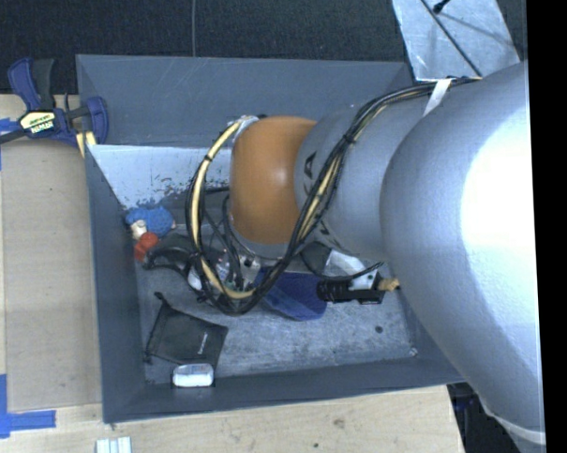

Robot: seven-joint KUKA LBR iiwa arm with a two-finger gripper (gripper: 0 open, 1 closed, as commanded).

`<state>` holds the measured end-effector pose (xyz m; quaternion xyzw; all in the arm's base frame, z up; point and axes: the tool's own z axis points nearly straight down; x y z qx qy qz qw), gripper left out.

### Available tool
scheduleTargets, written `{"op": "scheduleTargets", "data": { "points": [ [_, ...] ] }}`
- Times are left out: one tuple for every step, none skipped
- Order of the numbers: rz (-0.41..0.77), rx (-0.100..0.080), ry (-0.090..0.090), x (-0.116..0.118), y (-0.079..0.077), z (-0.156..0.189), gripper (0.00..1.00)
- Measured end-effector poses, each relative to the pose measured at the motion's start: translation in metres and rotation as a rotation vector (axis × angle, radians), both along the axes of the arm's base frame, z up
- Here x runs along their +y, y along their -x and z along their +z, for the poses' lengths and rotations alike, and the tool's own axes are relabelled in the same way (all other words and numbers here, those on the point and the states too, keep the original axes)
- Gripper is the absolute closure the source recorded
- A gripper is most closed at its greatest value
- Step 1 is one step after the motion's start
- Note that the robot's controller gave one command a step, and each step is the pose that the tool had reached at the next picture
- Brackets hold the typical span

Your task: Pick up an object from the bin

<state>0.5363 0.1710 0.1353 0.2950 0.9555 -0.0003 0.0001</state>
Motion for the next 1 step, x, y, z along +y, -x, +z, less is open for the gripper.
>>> {"op": "scheduleTargets", "data": {
  "points": [
    [0.002, 0.003, 0.001, -0.0011, 0.0007, 0.0442, 1.0]
  ]
}}
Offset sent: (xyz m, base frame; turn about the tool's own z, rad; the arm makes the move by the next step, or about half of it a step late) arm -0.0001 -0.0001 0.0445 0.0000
